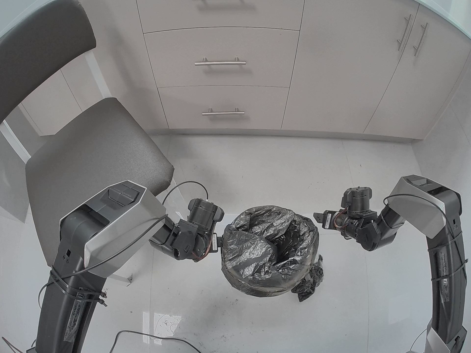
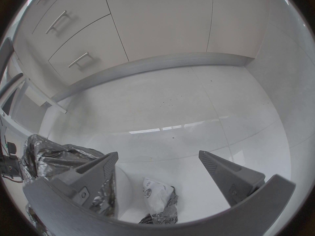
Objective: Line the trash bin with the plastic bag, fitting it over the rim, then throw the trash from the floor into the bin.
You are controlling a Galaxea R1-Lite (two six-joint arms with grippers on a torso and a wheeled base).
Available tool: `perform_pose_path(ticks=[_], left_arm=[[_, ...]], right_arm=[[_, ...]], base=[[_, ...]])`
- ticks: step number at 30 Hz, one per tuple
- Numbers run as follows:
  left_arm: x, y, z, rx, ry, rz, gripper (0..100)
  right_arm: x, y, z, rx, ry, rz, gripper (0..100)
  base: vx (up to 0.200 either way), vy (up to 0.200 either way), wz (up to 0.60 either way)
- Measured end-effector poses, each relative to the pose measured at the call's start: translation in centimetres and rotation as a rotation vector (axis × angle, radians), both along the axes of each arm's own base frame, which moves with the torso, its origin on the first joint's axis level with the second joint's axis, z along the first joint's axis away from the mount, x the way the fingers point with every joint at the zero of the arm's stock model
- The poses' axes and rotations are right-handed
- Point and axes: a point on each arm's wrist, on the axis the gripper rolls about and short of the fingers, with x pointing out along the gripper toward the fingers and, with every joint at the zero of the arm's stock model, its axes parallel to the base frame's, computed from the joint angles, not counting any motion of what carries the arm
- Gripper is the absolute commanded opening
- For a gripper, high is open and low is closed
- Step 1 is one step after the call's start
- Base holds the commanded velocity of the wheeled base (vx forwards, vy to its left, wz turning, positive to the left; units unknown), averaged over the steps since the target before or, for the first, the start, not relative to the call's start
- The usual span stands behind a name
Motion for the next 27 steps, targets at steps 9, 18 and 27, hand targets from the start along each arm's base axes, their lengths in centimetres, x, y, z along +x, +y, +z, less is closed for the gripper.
perform_pose_path(ticks=[9,18,27], left_arm=[[0.0,0.0,0.0,0.001,0.001,0.000,100],[0.0,0.0,0.0,-0.014,-0.001,0.015,100],[0.0,-0.1,0.5,-0.038,-0.012,0.032,100]], right_arm=[[-3.9,1.9,3.3,0.033,0.014,0.070,100],[-8.2,6.1,4.3,0.056,-0.002,0.211,100],[-10.3,9.6,3.4,0.027,0.026,0.289,100]], base=[[0.000,0.000,0.00],[0.000,0.000,0.00],[0.000,0.000,0.00]])
